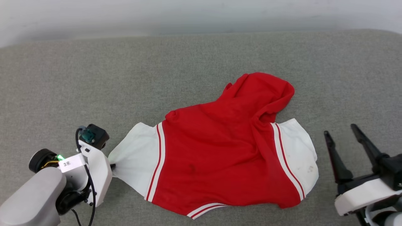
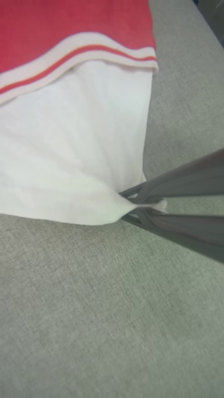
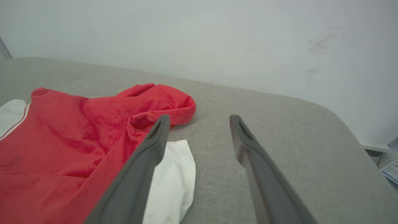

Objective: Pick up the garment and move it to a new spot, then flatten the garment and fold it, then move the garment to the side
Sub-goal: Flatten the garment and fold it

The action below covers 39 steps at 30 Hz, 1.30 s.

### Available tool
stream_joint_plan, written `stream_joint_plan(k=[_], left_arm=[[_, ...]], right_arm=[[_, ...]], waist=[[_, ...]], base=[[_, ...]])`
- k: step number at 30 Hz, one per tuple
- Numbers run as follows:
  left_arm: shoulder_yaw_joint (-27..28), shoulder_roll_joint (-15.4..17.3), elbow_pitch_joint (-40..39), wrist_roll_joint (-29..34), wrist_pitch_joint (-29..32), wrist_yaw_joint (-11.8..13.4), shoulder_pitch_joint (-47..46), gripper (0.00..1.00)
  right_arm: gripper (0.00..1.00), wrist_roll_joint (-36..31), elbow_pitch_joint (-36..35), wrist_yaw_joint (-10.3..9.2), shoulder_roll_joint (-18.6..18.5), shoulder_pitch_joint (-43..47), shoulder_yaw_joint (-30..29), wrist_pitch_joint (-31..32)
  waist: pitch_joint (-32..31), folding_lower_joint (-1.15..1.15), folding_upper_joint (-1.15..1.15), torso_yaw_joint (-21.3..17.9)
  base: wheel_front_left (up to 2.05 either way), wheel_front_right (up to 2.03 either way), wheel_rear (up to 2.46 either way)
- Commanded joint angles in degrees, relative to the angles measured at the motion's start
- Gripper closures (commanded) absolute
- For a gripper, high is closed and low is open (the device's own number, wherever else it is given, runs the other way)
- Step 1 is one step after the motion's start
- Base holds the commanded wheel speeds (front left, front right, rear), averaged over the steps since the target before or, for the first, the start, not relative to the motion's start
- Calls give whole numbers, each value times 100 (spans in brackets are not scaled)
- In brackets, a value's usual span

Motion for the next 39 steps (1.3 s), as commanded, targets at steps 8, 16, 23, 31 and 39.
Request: stream_joint_plan(k=[8, 16, 23, 31, 39], left_arm=[[611, 379, -426, -159, -817, 538, 399, 100], [1035, 767, -748, -275, -1326, 996, 860, 100], [1096, 800, -1085, -269, -1444, 1215, 1016, 100], [1062, 696, -1357, -184, -1520, 1321, 909, 100], [1002, 571, -1456, -70, -1602, 1289, 695, 100]], right_arm=[[0, 195, -102, -9, -282, 312, -411, 381], [0, 376, -463, -9, -952, 37, -444, 1057], [0, 1047, -653, -9, -1884, -491, 252, 2312], [0, 2242, -435, -9, -2777, -1008, 1674, 4344], [0, 2680, 199, -9, -2781, -1422, 2333, 4810]], waist=[[-361, -1, 0, 172], [-542, -1, 0, 284], [-569, -1, 0, 346], [-414, -1, 0, 448], [-120, -1, 0, 626]], base=[[0, 0, 0], [0, 0, 0], [0, 0, 0], [0, 0, 0], [0, 0, 0]])
